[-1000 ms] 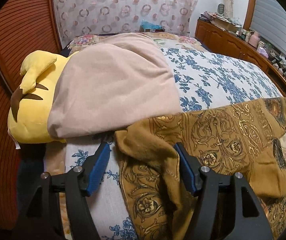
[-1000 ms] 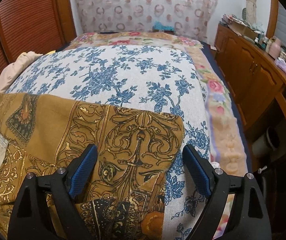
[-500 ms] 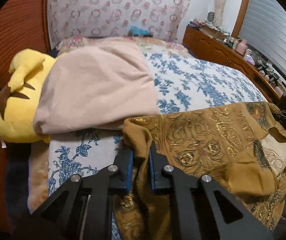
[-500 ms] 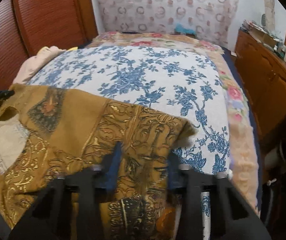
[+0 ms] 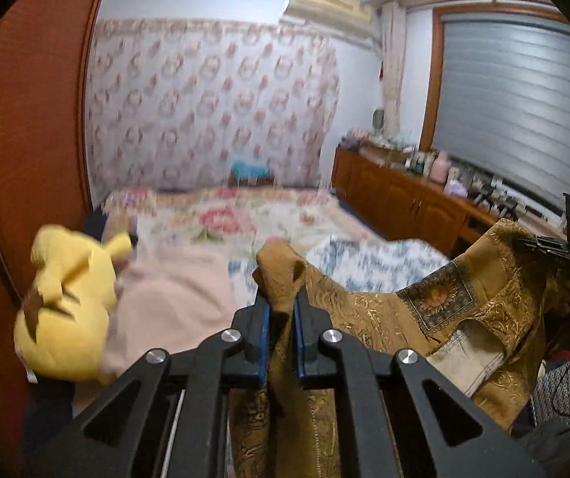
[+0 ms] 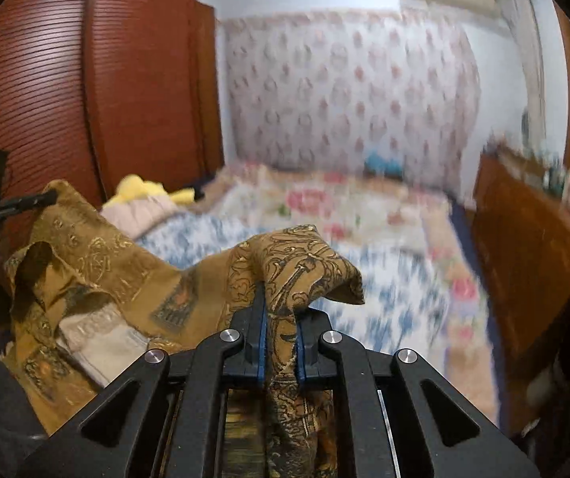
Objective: Fold small clothes
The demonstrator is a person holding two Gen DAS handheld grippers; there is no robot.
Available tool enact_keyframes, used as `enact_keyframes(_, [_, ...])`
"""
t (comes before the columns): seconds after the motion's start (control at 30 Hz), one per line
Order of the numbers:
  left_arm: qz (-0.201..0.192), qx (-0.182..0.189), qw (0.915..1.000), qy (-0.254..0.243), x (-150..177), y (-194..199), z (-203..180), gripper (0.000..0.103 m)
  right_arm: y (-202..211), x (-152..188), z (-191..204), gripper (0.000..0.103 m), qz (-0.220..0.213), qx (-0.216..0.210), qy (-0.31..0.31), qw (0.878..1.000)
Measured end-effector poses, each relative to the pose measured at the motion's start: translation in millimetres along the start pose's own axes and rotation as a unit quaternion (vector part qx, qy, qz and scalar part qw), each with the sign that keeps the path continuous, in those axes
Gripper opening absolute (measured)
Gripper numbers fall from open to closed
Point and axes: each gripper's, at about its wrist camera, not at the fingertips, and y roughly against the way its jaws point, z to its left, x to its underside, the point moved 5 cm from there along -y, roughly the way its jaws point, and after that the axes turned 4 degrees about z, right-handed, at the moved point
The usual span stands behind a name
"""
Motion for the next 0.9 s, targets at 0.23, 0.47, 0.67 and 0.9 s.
enact_keyframes(0.23, [-0.077, -0.018, 0.9968, -0.011, -78.6, 34.4, 12.1, 0.007, 49.7, -79.2, 12.2, 0.007, -0.074, 0.025, 0.042, 0.996])
enact_keyframes(0.47, [-0.084, -0.057, 0.9949, -0.002, -121.7, 20.2, 51.3, 0.007, 66.0, -137.3, 0.0, 0.008, -0.109, 0.059, 0.047, 0.991])
enact_keyframes(0.67, [-0.002, -0.08, 0.9967, 0.014, -92.3, -62.6, 84.9, 0.007, -18.5, -126.8, -43.8, 0.008, -0.023, 0.083, 0.015, 0.996])
enact_keyframes(0.9, [0.043, -0.101, 0.9939, 0.017, -62.9, -125.0, 89.7, 0.008, -116.2, -90.8, -78.9, 0.008, 0.056, 0.101, -0.005, 0.993])
